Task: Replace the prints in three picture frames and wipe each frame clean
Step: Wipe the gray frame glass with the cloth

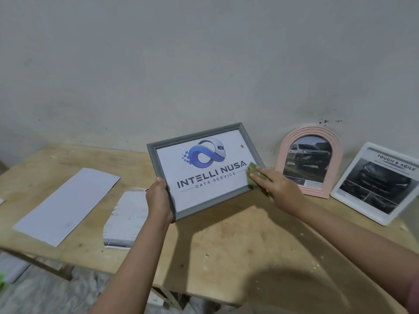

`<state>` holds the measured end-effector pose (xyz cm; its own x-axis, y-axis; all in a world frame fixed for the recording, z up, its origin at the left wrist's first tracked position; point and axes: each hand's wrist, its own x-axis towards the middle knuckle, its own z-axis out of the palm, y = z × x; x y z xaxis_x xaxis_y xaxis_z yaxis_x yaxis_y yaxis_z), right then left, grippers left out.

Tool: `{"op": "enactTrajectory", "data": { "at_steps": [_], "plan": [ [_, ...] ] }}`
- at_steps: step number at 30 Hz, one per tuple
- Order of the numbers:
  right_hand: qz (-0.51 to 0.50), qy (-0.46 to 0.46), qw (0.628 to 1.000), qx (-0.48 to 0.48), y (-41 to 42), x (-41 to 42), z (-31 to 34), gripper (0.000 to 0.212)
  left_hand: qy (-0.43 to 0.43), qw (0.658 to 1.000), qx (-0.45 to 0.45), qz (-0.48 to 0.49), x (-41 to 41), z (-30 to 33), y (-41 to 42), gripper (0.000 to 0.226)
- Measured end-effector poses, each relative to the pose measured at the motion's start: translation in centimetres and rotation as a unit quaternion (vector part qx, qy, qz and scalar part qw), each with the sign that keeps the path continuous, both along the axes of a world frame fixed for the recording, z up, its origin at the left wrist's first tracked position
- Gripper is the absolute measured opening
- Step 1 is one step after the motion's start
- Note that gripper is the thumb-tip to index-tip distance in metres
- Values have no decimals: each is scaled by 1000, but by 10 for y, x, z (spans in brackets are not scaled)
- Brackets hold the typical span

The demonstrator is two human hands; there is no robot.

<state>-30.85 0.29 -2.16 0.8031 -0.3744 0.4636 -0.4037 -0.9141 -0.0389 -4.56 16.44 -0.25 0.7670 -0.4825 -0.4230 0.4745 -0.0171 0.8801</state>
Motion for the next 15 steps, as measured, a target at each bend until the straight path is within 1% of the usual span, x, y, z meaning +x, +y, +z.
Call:
{"op": "enactTrajectory", "data": {
  "at_steps": [2,4,6,8,10,12,15],
  "plan": [
    [23,-76,997,3,29,26,6,51,2,1000,-9,-4,-8,0,-4,27],
    [86,-113,990,-6,68,62,0,53,10,1000,-15,-22,-17,1,-9,29],
    [131,-89,986,-58,103,91,-17,50,25,998,-27,-41,-23,4,-14,40],
    [131,-63,983,-109,118,100,-35,44,23,998,-24,-54,-23,6,-15,48],
    [126,-78,979,-138,116,98,-44,39,27,998,-22,-47,-23,10,-12,43],
    [139,-92,971,-172,110,94,-46,36,53,998,-24,-33,-25,8,-10,37],
    [168,-104,951,-236,99,89,-52,44,96,995,-18,-10,-26,6,-6,32]
  ]
}}
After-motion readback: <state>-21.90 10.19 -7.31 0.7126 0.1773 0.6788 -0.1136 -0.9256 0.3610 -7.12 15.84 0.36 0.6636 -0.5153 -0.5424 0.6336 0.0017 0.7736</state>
